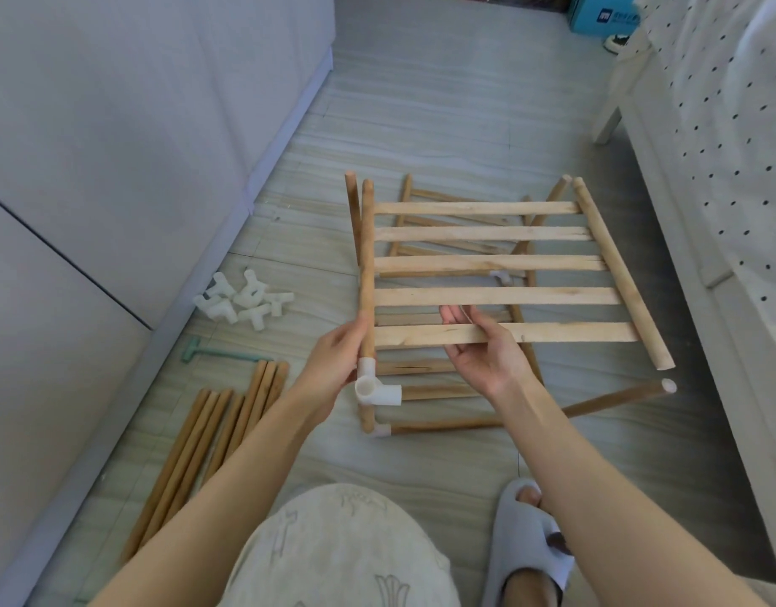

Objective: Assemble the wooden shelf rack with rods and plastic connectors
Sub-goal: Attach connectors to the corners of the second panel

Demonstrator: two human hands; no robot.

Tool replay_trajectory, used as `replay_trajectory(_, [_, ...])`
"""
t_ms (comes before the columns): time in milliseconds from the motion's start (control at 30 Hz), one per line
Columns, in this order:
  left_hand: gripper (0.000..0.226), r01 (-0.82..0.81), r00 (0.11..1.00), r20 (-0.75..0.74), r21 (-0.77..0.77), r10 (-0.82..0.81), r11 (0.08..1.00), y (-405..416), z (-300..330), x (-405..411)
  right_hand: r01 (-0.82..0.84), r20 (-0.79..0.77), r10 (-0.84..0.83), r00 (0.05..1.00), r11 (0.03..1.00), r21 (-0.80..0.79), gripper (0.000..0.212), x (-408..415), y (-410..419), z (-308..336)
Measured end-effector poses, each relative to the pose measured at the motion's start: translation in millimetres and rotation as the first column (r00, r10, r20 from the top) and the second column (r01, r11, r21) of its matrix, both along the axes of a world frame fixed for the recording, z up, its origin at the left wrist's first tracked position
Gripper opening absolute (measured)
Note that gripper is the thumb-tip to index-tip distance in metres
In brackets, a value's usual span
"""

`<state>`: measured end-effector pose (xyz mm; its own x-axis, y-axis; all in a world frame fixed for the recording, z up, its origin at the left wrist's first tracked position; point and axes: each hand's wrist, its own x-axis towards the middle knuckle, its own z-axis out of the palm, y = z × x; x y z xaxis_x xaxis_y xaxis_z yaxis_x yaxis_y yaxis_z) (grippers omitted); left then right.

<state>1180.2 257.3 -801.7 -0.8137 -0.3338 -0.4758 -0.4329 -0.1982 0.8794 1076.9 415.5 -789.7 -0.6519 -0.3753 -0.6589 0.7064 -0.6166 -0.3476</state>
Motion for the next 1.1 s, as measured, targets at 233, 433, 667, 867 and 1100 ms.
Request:
replay_trajectory(233, [0.028,-0.043,0.996,-0.083,-0.136,0.032,0.990,2.3,-13.3,1.3,-0.321,0.077,0.313,0.946,0.889,0.328,0.041,4.9,9.2,-1.6])
replay_trajectory(433, [0.025,-0.076,0.990,-0.129,-0.210,0.050,0.975,1.9,-15.5,1.0,0.269,0.186,0.968,0.168,-0.226,0.936,0.051,1.5,16.2,20.8])
replay_trajectory(667, [0.022,-0.031,0.991,-0.136,-0.122,0.014,0.992,-4.1,-8.2,0.9,0.276,0.238,0.881,-0.408,-0.129,0.953,0.105,19.0,-4.6,31.9])
replay_trajectory(867, [0.024,-0.015,0.995,-0.100,-0.010,0.014,1.000,-8.3,0.2,3.7,0.290,0.236,0.886,-0.400,-0.122,0.949,0.115,31.0,-23.8,19.4])
replay_trajectory(1100, [0.024,-0.173,0.974,-0.160,-0.069,0.160,0.983,2.5,-3.6,8.5,0.250,0.190,0.917,-0.352,-0.103,0.963,0.108,31.5,-33.7,12.8])
